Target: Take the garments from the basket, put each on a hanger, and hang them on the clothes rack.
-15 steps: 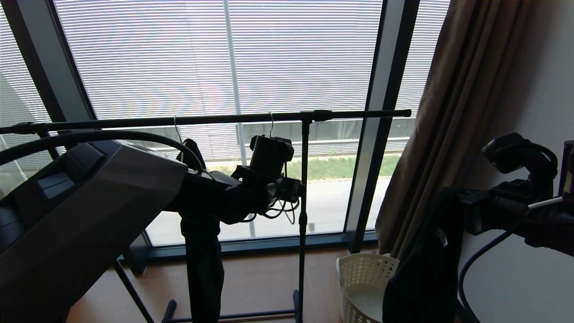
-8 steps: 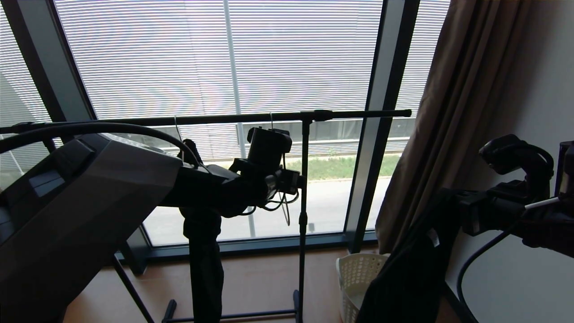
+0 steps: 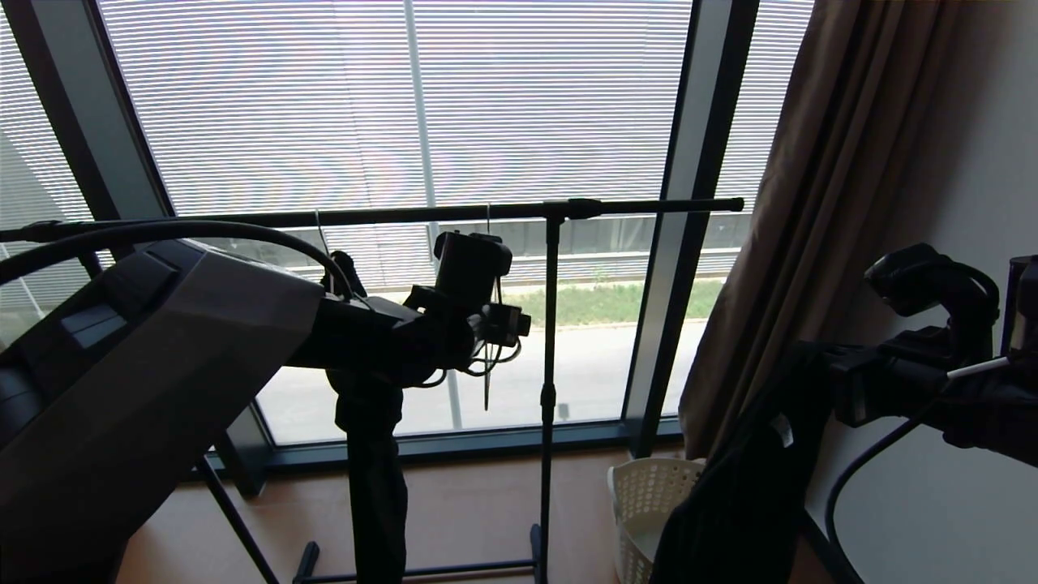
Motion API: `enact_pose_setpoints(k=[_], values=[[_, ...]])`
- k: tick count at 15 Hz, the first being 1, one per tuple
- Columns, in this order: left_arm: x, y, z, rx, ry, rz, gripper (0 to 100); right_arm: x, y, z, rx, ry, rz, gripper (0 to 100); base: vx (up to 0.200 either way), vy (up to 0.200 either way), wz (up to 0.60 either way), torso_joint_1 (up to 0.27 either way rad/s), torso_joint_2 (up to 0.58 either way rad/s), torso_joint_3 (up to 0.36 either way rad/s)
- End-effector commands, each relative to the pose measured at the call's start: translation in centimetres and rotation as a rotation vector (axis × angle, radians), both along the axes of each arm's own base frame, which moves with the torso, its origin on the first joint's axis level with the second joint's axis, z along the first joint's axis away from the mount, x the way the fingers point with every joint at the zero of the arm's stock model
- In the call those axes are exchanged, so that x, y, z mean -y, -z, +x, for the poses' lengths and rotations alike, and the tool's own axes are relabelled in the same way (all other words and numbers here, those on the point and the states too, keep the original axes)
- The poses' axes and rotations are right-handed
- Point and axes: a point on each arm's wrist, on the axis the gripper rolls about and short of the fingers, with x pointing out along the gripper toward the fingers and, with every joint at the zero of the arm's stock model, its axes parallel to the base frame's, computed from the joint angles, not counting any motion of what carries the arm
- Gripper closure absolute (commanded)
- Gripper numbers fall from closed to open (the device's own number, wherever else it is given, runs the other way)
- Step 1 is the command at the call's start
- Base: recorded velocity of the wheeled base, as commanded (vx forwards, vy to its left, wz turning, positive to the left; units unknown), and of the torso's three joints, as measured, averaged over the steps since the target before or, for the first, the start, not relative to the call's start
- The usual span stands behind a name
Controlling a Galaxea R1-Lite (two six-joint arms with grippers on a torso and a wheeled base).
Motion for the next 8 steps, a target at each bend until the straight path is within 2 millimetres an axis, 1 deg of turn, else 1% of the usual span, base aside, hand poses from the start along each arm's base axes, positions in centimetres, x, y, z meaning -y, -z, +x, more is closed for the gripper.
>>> enact_pose_setpoints(k=[1,2,3,6,8], values=[[-0.43,0.54,0.39,-0.007,-0.023,0.011,0,-0.03,0.21,0.15,-0.009,0.000,-0.002,100,0.000,0.000,0.00,0.000,0.00,0.000],[-0.48,0.73,0.44,-0.011,-0.027,0.013,0,-0.07,0.21,0.14,-0.009,-0.001,-0.002,100,0.000,0.000,0.00,0.000,0.00,0.000],[-0.46,0.93,0.34,-0.019,-0.029,0.010,100,-0.06,0.25,0.13,-0.010,-0.001,-0.002,100,0.000,0.000,0.00,0.000,0.00,0.000],[-0.34,1.10,0.13,-0.024,-0.024,0.013,100,-0.06,0.25,0.13,-0.010,-0.001,-0.002,100,0.000,0.000,0.00,0.000,0.00,0.000],[-0.31,0.86,0.17,-0.017,-0.024,0.009,100,-0.07,0.28,0.15,-0.012,-0.001,-0.003,100,0.000,0.000,0.00,0.000,0.00,0.000]])
